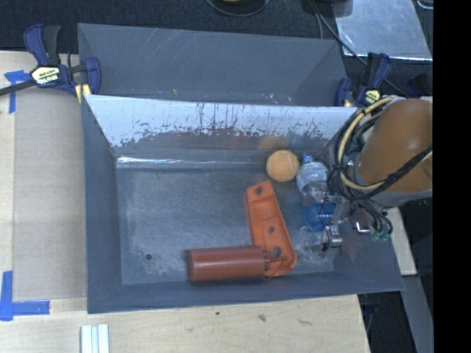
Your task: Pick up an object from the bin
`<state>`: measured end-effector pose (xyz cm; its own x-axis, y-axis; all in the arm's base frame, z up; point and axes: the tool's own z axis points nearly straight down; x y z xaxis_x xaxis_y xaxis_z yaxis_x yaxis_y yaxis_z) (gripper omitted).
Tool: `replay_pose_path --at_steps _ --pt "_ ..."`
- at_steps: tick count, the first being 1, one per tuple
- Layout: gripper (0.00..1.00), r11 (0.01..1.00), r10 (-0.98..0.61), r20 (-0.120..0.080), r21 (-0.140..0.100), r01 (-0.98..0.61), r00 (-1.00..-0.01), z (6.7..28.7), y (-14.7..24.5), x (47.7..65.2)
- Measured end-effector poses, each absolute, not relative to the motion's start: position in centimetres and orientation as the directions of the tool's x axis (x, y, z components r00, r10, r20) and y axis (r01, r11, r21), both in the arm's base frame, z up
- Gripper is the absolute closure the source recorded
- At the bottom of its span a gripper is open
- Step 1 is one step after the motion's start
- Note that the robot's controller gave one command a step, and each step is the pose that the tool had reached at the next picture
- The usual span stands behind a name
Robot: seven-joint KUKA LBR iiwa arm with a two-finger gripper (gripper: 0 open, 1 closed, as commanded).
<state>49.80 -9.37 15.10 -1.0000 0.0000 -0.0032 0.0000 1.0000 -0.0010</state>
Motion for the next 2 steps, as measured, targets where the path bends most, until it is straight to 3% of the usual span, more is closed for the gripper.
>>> replay_pose_path --at_steps 1,2 --pt "0.00 0.990 -0.138 0.003 0.001 -0.138 -0.990 6.8 -4.6 53.9" --pt "0.00 0.998 -0.063 -0.008 -0.001 -0.063 -0.998 7.1 -2.8 56.0"
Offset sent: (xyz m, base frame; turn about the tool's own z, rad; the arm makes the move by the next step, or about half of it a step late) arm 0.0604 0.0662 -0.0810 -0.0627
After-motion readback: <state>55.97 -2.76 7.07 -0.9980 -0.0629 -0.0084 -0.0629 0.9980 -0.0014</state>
